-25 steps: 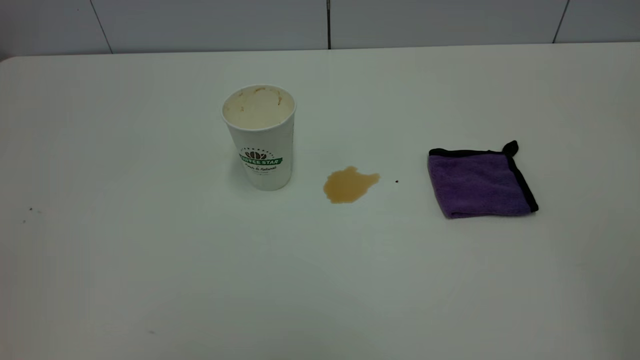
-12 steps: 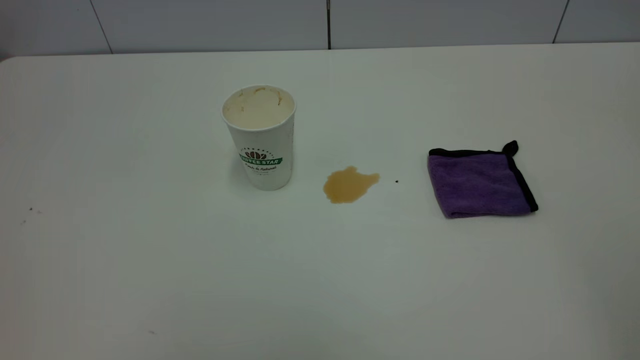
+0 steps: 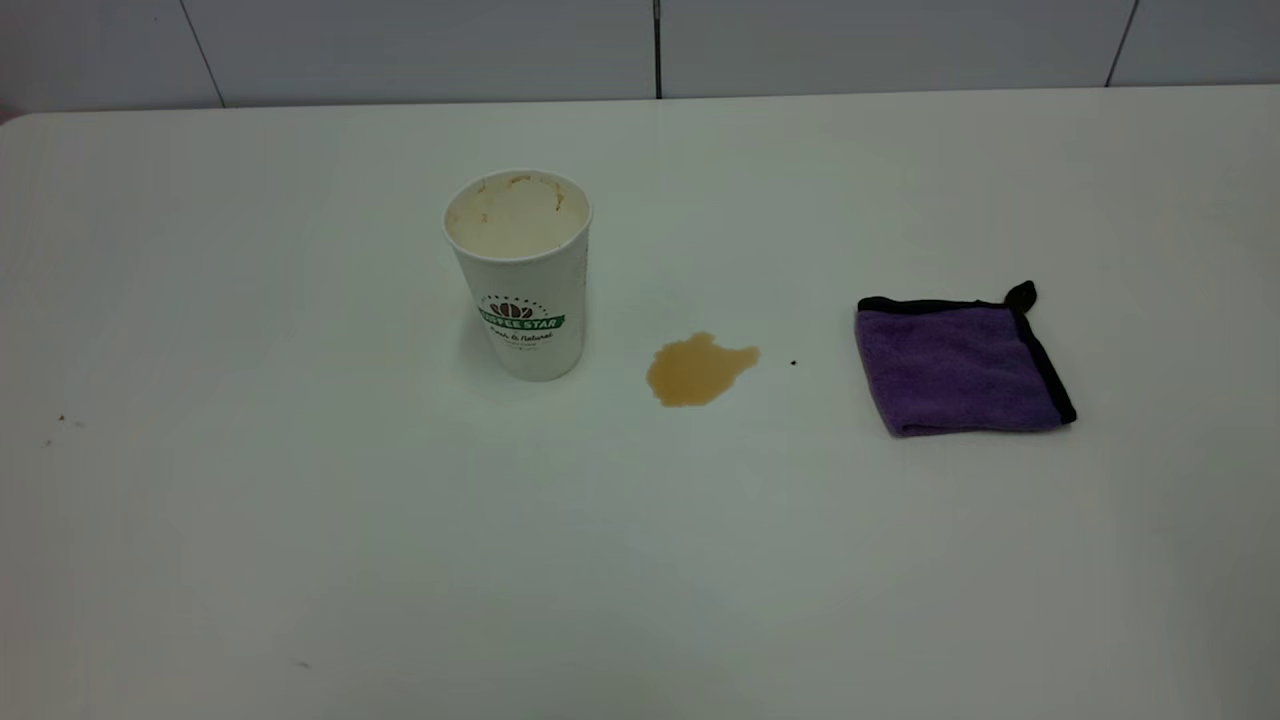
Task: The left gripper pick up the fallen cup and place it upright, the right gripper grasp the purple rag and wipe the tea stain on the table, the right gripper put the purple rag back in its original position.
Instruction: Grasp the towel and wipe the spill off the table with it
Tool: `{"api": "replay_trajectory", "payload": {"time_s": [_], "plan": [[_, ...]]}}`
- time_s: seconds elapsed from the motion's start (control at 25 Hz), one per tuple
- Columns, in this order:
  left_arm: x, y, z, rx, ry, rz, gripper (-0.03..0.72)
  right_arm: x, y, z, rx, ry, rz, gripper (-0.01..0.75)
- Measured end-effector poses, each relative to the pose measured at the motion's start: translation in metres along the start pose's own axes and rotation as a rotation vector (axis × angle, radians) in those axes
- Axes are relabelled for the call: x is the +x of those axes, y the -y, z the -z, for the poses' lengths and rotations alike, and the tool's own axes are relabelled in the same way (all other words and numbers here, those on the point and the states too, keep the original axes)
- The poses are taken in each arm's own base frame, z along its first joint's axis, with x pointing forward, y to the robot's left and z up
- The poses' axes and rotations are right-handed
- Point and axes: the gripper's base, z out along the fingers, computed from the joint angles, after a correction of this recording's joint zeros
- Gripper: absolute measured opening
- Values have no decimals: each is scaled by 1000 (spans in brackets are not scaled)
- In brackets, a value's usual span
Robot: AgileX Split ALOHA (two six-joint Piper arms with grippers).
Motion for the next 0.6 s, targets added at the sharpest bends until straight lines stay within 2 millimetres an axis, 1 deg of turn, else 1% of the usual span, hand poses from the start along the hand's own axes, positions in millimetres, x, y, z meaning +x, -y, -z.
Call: {"api": "replay_trajectory", "payload": {"time_s": [0.28,0.36,0.48,0.56,0.6], "plan": [[0,0,0,0,0,0,427,0,0,0,0,2,0,576],[0,0,0,0,-1,0,427,-4,0,2,5,22,3,576],[0,0,0,0,-2,-1,427,-22,0,-2,-1,37,0,576],[0,0,0,0,-2,-1,427,-37,-2,-13,-13,4,-3,576],[0,0,0,0,-2,-1,427,-45,-3,-22,-19,-23,3,579]]}}
